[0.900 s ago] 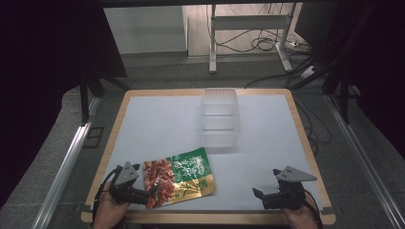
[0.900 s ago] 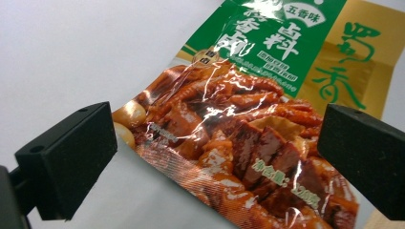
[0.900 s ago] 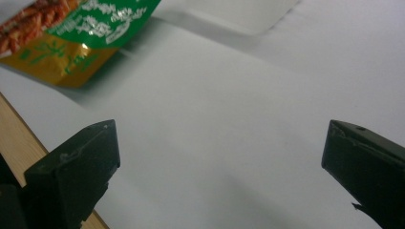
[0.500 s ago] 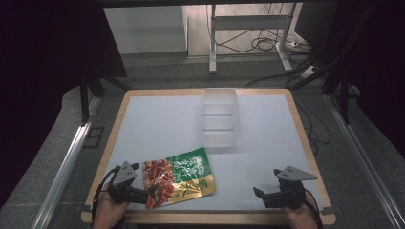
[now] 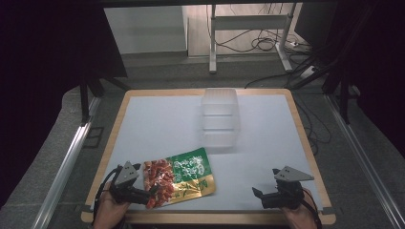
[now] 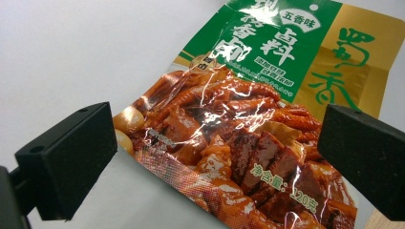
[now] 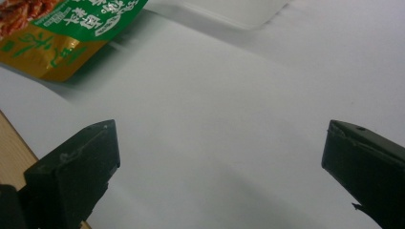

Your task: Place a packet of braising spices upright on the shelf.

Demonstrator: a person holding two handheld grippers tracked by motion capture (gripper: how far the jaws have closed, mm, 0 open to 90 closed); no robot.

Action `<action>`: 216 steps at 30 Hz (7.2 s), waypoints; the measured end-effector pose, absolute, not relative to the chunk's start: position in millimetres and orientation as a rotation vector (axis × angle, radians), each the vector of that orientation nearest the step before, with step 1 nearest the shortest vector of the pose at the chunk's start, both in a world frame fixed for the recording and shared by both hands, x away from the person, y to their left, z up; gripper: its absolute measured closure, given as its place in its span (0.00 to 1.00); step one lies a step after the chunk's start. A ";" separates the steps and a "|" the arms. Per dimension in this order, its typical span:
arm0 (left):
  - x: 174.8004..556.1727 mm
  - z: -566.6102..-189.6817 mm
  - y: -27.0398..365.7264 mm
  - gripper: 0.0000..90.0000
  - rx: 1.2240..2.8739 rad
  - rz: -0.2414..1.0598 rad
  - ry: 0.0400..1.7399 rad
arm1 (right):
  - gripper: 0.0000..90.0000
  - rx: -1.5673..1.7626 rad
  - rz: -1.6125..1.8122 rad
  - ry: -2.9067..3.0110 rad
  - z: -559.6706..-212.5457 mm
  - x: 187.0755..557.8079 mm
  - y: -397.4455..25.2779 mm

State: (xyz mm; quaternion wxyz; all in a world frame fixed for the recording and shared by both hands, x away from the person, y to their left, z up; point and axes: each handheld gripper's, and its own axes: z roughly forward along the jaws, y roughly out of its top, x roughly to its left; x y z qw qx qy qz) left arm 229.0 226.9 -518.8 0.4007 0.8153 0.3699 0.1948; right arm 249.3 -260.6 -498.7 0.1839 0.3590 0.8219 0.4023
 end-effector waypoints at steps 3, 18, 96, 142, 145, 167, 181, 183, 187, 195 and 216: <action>228.9 -518.6 226.9 0.00 2.063 0.491 0.936 | 0.00 0.992 1.123 2.321 -498.6 249.5 -258.7; 228.1 -518.8 225.7 0.00 2.071 0.477 0.946 | 0.00 0.995 1.210 2.311 -493.2 254.8 -251.7; 227.7 -522.1 225.0 0.00 2.081 0.526 0.929 | 0.01 0.846 1.240 2.626 -516.6 306.8 -124.6; 227.9 -522.5 226.1 0.00 2.086 0.525 0.928 | 0.98 0.885 1.150 2.829 -517.9 337.2 -78.8; 227.9 -522.5 226.1 0.00 2.087 0.525 0.928 | 0.99 0.864 1.144 2.838 -510.2 338.3 -77.6; 227.0 -522.1 224.7 0.00 2.087 0.510 0.911 | 0.99 0.756 1.269 2.789 -436.6 355.3 -63.8; 226.1 -521.3 224.5 0.00 2.070 0.512 0.904 | 0.99 0.673 1.311 2.773 -388.5 359.6 -45.1; 226.0 -520.5 225.2 0.00 2.072 0.516 0.898 | 0.99 0.650 1.309 2.768 -381.2 359.7 -42.2; 225.5 -519.5 225.6 0.00 2.062 0.514 0.894 | 0.99 0.628 1.303 2.763 -371.6 361.6 -38.3; 225.3 -519.3 225.3 0.00 2.061 0.513 0.889 | 0.99 0.595 1.314 2.747 -357.2 366.9 -33.9; 226.2 -520.3 224.8 0.00 2.075 0.507 0.891 | 0.99 0.580 1.315 2.650 -319.3 404.1 -26.3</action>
